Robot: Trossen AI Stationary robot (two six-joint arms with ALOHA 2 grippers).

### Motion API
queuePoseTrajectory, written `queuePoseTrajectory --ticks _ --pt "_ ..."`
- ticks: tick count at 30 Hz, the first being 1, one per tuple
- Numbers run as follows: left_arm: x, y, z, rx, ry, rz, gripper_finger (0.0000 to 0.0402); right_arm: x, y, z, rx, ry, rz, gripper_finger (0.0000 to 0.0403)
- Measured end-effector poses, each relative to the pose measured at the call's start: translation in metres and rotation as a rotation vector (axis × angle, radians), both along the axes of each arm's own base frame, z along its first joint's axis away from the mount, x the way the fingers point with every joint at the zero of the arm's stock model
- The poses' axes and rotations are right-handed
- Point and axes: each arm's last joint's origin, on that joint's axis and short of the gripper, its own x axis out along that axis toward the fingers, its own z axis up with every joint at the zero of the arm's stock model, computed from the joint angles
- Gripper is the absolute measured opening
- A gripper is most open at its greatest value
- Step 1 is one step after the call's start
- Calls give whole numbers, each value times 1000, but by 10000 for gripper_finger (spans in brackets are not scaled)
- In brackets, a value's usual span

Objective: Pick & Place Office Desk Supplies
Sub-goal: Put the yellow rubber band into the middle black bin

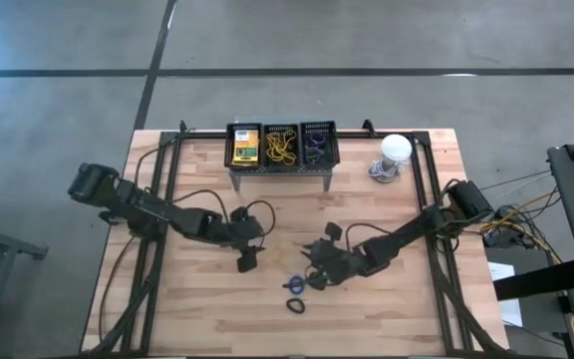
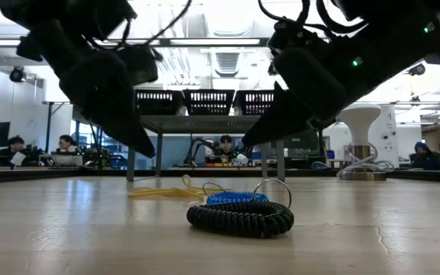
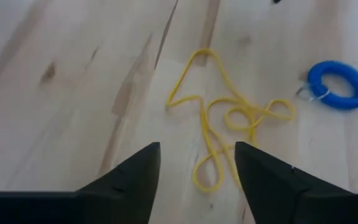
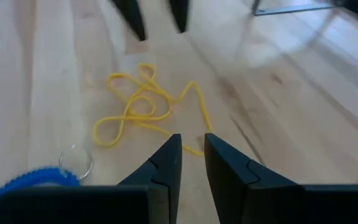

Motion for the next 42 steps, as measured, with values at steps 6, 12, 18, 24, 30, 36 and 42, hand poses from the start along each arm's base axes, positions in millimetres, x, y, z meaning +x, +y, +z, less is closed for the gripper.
queuePoseTrajectory --ticks 6,12,18,24,30,36,42 --pt "-3 2 -3 80 49 -127 232 5 -6 0 -31 79 176 63" --pt "1 -1 1 151 -7 -176 224 4 -5 -4 -74 152 386 63" --pt "5 1 -7 250 4 -198 222 0 -7 -19 -99 123 410 63" --pt "8 -1 -30 104 90 -241 217 -6 -9 -21 -108 138 411 63" --pt "10 -4 -41 88 121 -280 155 -7 -9 -22 -89 139 398 63" --pt "11 -3 -34 105 119 -253 17 -15 -10 -19 -59 208 372 63" --pt "20 -9 51 118 51 -159 3 -39 -6 -1 -15 305 330 63"
